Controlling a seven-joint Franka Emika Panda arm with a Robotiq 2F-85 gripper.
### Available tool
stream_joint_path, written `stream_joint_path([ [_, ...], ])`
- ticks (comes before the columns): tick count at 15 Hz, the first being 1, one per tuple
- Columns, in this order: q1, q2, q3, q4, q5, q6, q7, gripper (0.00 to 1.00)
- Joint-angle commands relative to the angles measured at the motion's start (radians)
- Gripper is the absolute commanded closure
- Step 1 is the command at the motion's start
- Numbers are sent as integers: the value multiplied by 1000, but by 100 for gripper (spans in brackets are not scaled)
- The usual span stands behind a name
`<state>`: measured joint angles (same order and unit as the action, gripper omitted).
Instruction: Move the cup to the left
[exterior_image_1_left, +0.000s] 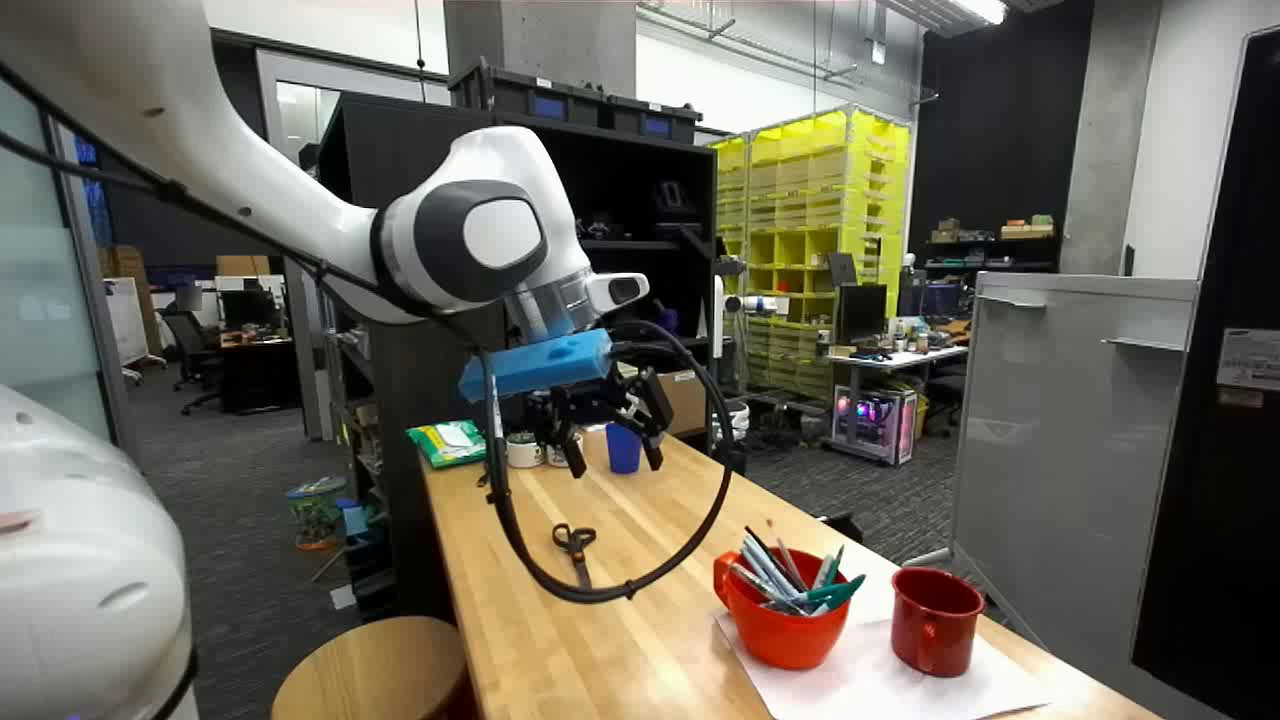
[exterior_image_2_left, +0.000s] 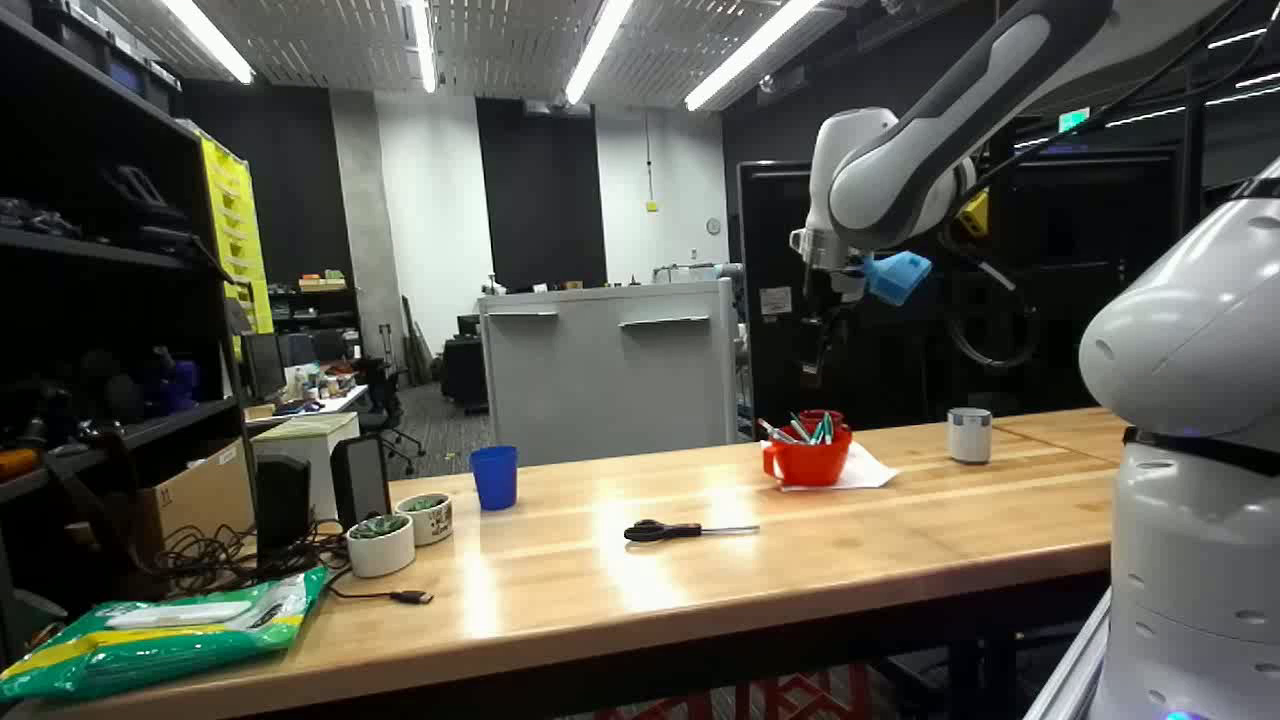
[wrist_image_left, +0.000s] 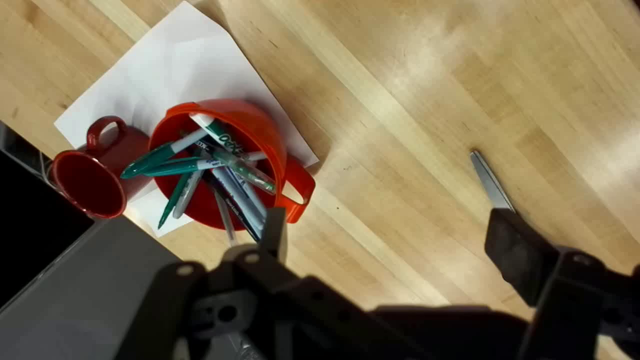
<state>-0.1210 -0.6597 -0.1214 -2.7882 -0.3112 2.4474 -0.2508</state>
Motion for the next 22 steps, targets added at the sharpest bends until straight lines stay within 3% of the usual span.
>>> stream_joint_path([
  [1, -3, 0, 4, 1, 4, -2, -3, 0],
  [14, -4, 4, 2, 8, 5, -1, -1, 0],
  [18, -17, 21, -29, 45, 23, -7, -4, 0],
  [22, -96, 51, -90, 55, 4, 12, 7, 0],
])
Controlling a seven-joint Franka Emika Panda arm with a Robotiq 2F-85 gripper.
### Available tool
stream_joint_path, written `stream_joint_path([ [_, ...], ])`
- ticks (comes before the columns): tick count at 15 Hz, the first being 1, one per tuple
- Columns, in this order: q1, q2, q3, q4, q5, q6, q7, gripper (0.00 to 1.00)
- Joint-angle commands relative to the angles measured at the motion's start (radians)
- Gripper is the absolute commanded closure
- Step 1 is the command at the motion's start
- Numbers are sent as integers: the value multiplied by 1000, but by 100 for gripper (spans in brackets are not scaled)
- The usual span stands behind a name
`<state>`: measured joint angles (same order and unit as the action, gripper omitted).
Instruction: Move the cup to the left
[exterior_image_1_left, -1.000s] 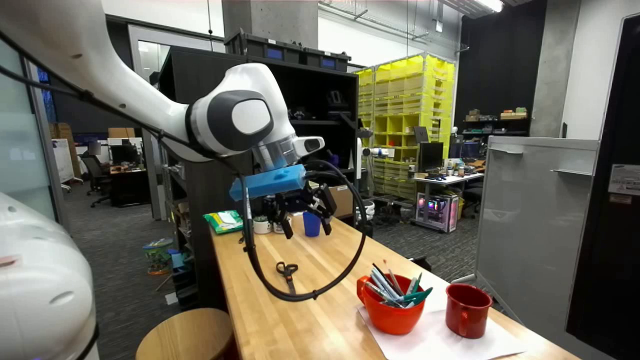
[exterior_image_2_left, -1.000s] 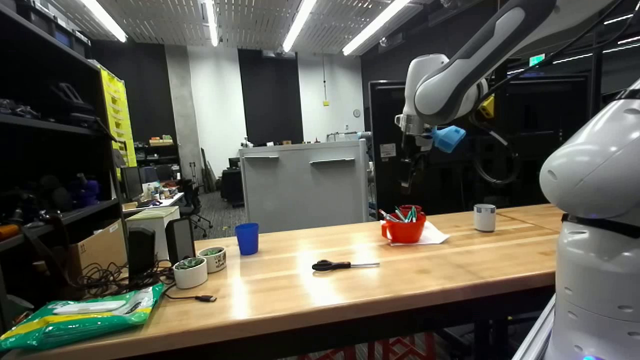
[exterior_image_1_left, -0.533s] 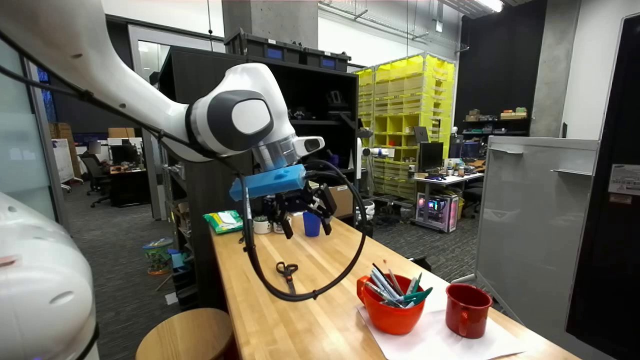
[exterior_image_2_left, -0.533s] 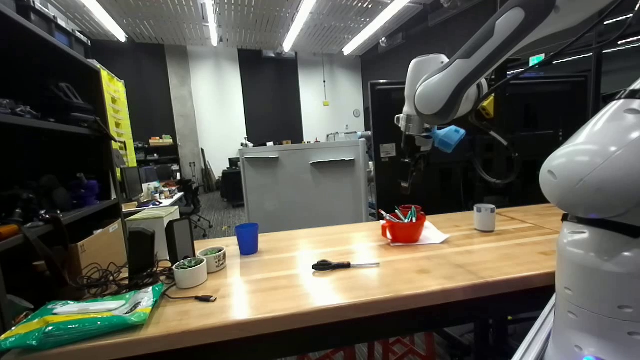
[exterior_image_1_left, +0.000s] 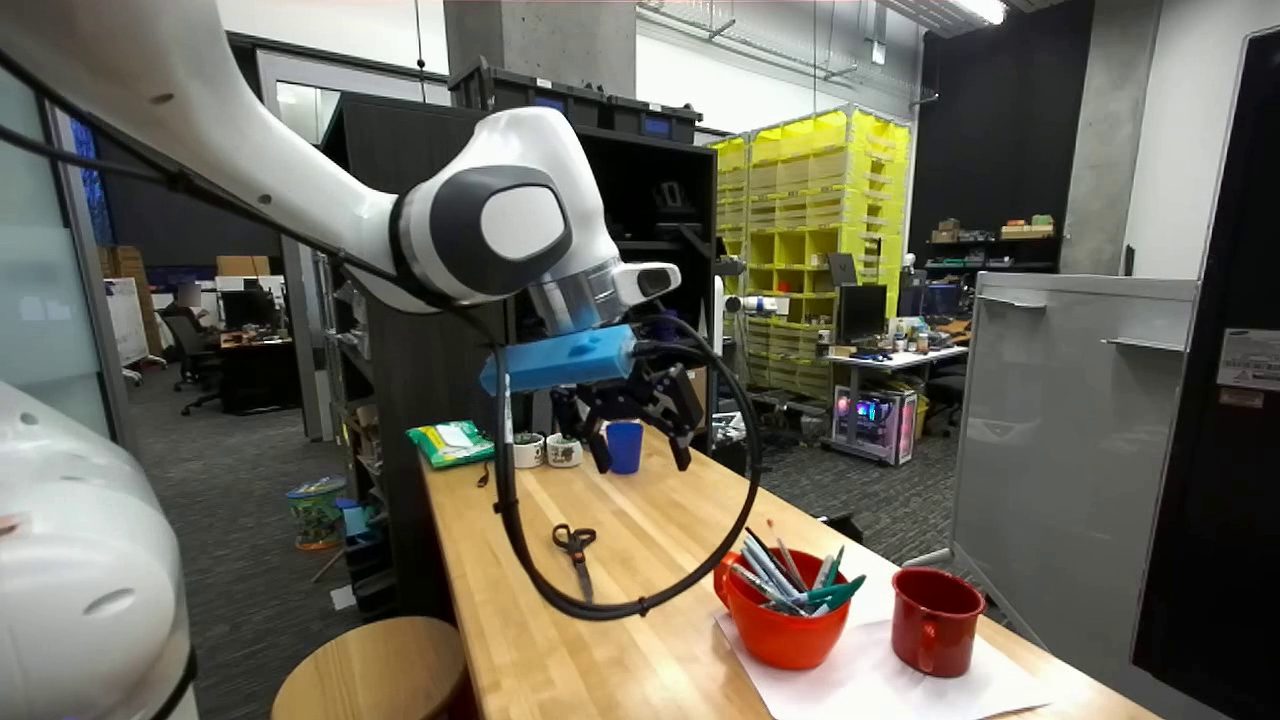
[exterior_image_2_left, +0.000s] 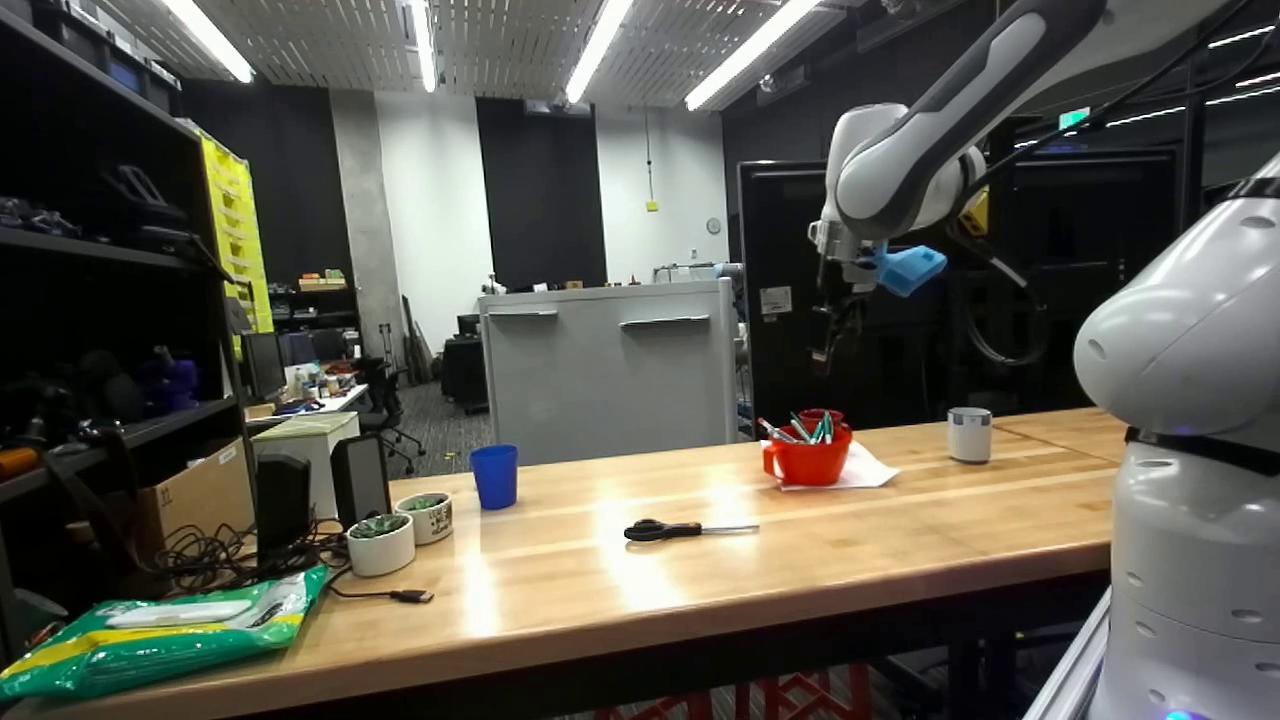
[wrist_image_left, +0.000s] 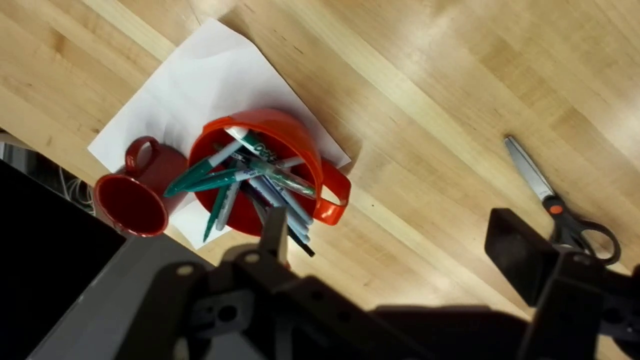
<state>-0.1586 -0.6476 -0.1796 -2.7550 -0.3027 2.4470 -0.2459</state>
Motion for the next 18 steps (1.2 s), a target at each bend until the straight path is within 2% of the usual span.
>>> stream_joint_path([
  [1, -82, 51, -48, 25, -8, 20, 4, 0],
  [4, -138, 101, -116, 37, 0, 61, -19, 0],
  [6, -142, 136, -172, 52, 17, 90, -79, 0],
  [10, -107, 243, -296, 132, 75, 130, -260, 0],
  [11, -110, 244, -299, 146, 86, 112, -276, 0],
  [12, -140, 198, -263, 97, 68, 113, -231, 0],
  [18, -130, 244, -279, 138, 82, 112, -263, 0],
])
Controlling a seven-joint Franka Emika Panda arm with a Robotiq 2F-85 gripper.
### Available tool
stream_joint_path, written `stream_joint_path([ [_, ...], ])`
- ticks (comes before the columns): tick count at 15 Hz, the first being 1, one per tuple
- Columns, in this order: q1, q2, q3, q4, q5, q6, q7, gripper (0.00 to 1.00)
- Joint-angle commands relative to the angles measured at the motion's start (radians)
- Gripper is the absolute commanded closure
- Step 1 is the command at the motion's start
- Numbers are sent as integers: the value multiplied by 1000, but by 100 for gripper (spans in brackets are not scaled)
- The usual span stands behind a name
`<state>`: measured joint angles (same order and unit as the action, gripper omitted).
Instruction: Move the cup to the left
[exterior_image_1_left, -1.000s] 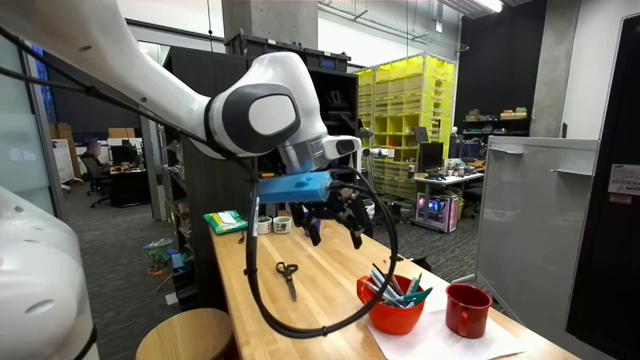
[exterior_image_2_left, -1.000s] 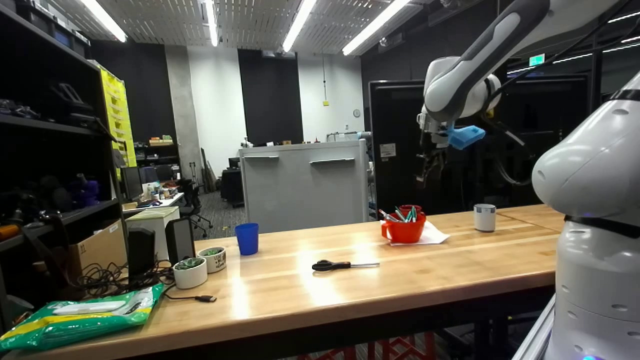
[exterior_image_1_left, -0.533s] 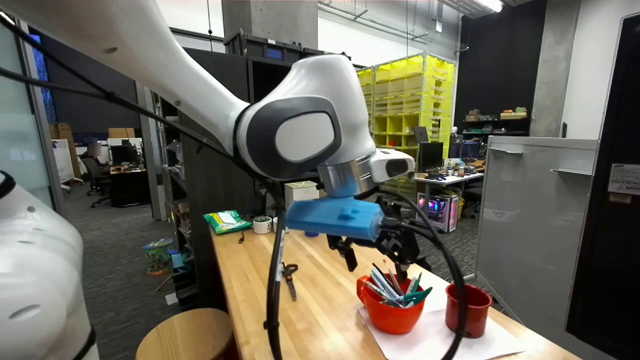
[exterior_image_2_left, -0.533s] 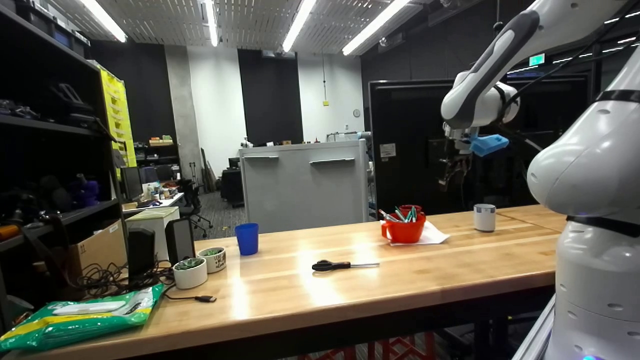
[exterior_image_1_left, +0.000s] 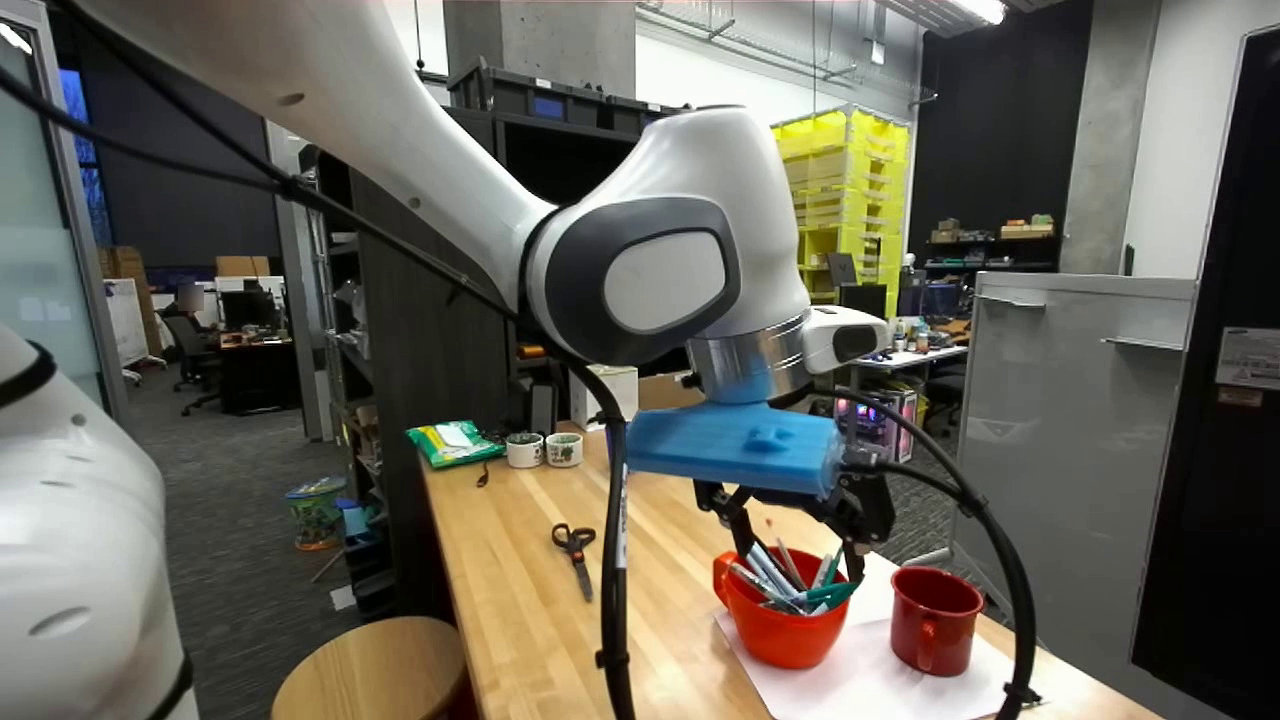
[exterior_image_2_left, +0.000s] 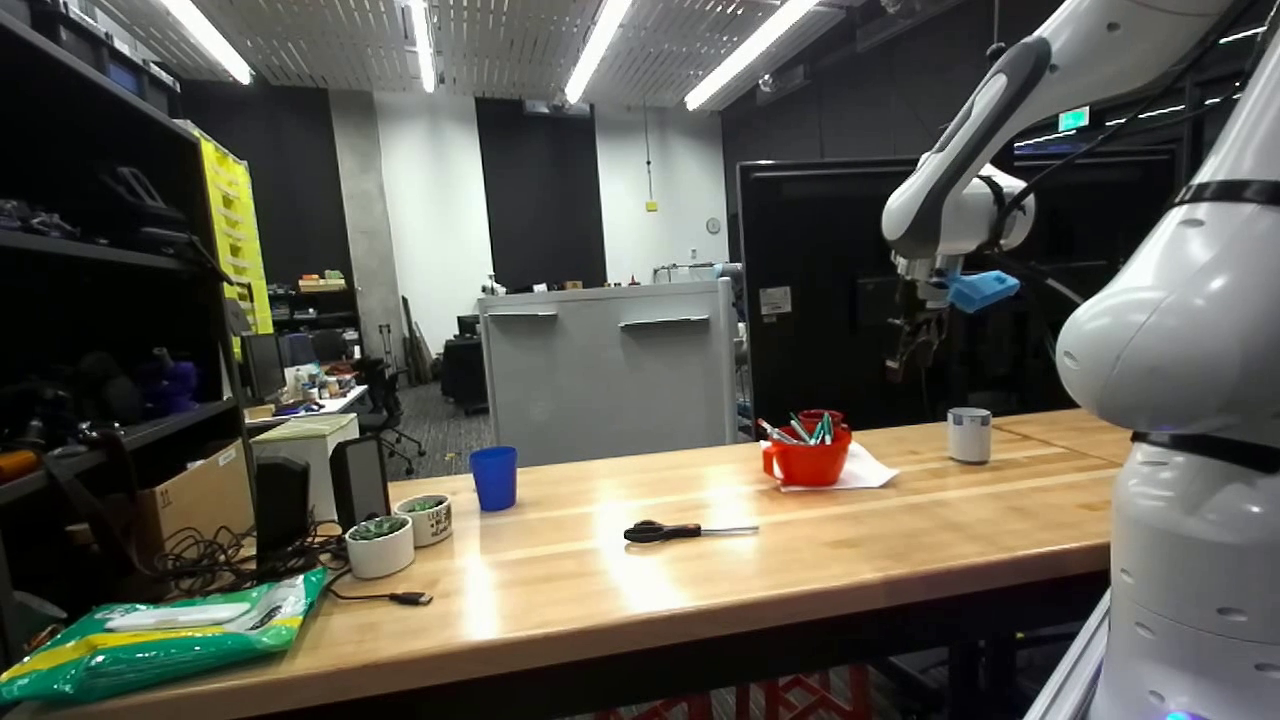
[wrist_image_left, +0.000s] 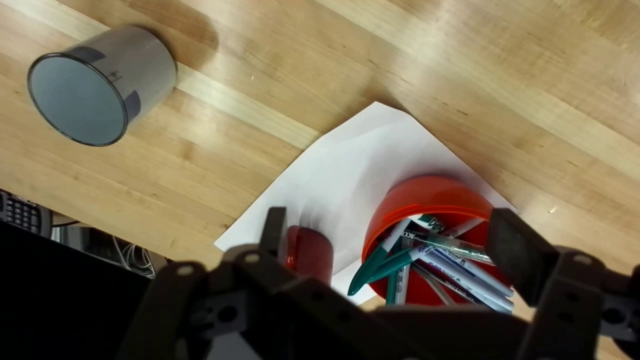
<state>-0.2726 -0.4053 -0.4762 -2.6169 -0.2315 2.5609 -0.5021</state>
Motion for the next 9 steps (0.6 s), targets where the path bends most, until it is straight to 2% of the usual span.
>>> stream_joint_path([
  [1, -16, 1, 17, 0, 11, -2, -7, 0],
  [5, -31, 35, 7, 23, 13, 4, 7, 0],
  [9, -47, 91, -39, 64, 44, 9, -19, 0],
])
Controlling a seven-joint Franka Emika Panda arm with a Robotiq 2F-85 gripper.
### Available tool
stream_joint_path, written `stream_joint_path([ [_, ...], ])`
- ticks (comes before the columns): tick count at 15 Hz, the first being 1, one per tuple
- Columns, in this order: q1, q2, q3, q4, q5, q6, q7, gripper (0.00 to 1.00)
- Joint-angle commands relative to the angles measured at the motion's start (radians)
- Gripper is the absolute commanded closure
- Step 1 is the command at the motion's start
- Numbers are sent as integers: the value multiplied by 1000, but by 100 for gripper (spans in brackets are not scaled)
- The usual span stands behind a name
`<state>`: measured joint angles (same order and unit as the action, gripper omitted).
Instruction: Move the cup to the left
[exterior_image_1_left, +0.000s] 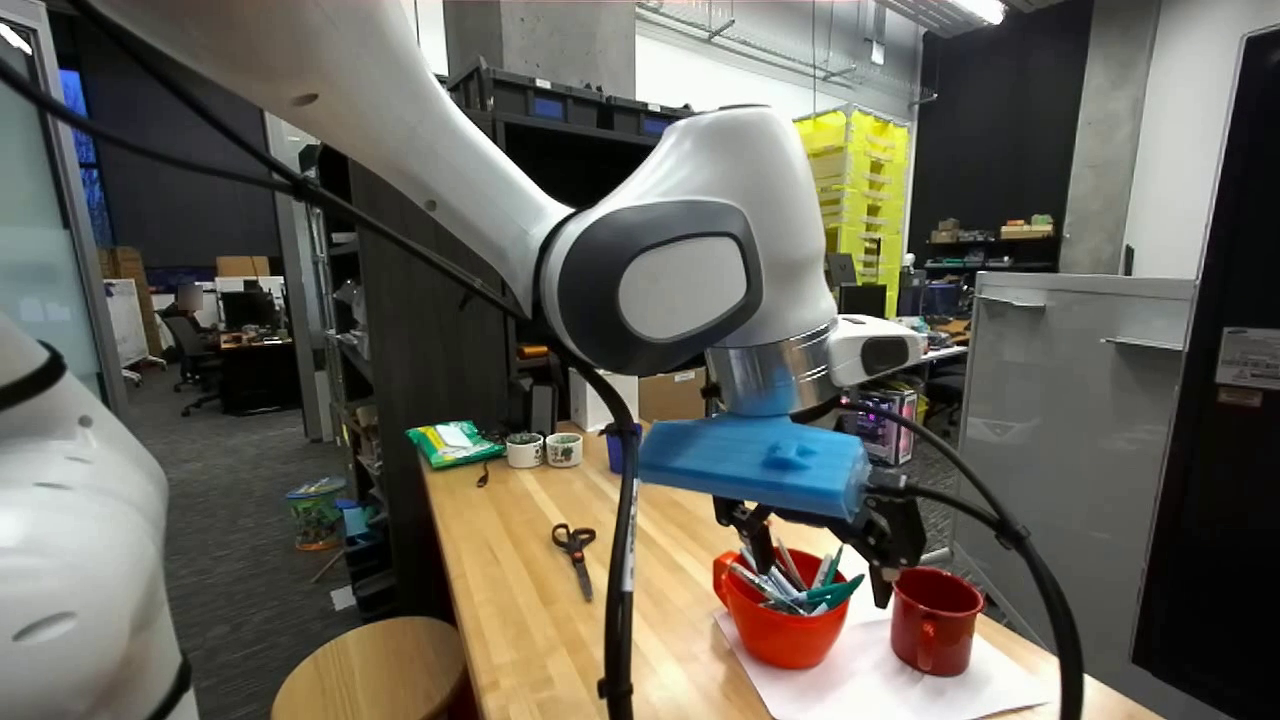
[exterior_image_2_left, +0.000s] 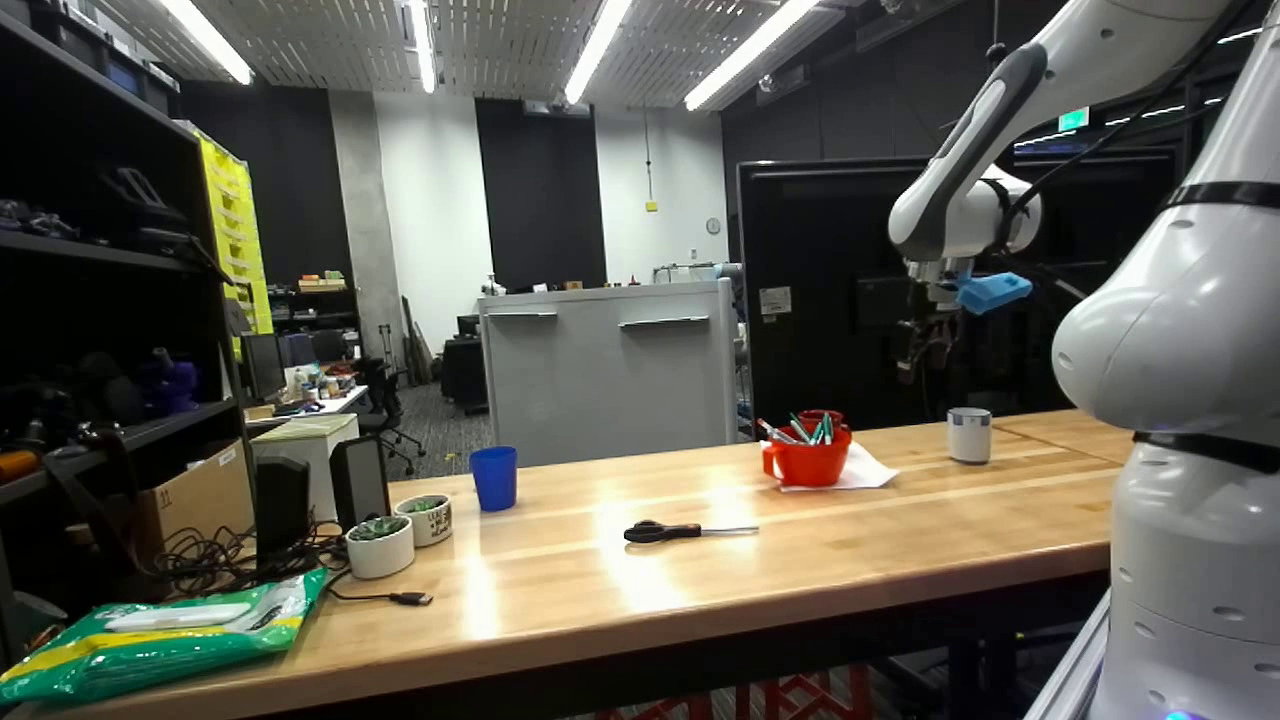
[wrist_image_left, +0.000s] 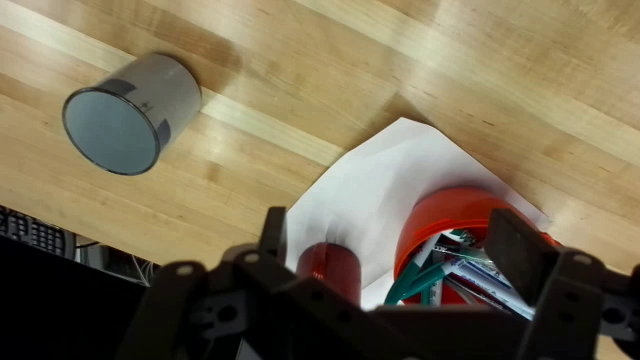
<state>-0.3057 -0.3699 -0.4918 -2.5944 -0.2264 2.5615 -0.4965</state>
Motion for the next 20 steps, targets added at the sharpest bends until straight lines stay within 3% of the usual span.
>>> stream_joint_path([
  [1, -11, 69, -39, 52, 60, 9, -36, 0],
  [7, 8, 195, -134, 146, 239, -10, -161, 0],
  [12, -6, 340, -158, 265, 361, -26, -289, 0],
  [16, -52, 477, -118, 388, 453, -59, -396, 0],
  [20, -145, 597, -21, 501, 540, -111, -468, 0],
])
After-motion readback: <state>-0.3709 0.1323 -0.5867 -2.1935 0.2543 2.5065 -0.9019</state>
